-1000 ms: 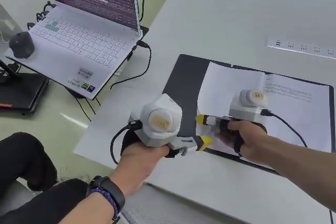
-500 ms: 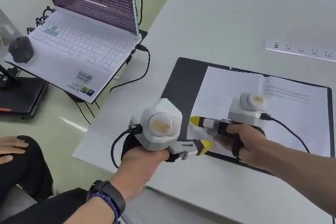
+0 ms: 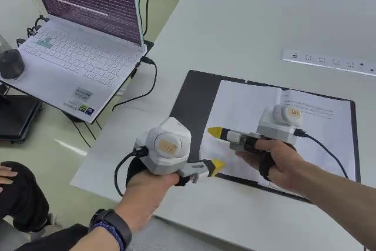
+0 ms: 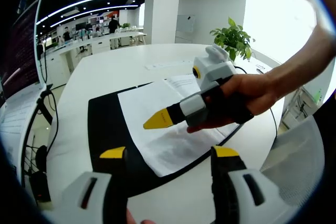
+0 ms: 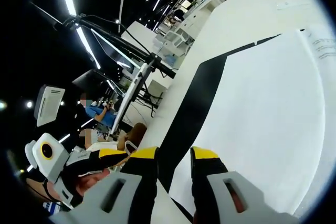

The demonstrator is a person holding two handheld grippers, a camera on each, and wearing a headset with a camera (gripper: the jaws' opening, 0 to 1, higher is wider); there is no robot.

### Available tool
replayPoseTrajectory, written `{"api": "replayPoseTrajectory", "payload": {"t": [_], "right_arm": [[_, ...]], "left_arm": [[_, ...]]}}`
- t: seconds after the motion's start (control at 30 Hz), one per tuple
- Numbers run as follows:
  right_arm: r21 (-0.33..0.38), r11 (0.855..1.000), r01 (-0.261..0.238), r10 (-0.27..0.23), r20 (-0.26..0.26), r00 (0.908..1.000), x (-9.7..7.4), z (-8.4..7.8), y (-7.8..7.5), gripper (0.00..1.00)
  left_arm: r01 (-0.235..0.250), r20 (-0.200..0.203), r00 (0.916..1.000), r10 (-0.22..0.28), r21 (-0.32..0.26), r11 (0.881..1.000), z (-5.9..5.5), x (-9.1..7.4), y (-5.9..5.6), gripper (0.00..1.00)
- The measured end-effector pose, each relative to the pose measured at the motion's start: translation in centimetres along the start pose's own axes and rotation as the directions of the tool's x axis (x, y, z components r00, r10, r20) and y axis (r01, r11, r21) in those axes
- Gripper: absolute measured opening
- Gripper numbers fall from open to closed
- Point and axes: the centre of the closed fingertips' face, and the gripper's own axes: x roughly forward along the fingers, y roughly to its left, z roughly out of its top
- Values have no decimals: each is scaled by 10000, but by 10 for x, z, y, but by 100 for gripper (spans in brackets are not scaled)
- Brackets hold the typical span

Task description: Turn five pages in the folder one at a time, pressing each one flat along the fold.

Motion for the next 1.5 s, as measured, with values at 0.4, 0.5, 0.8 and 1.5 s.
{"api": "replayPoseTrajectory", "payload": {"t": [0.4,0.5,0.8,1.5], "right_arm": [[-620,9968,506,-461,716,9964,-50,24,-16,19],[-637,9958,652,-592,914,9941,-63,27,-16,19],[-355,9946,975,-913,1483,9847,-90,29,-18,17],[81,9908,1353,-1353,1283,9825,-104,6,-35,16]], "left_arm": [[271,-55,9996,-271,24,9996,-1,18,-5,49],[370,-95,9993,-370,97,9993,-2,24,-6,43],[686,-613,9959,-659,423,9967,-21,45,-9,26],[-194,-1936,9810,113,-398,9990,-75,53,10,0]]}}
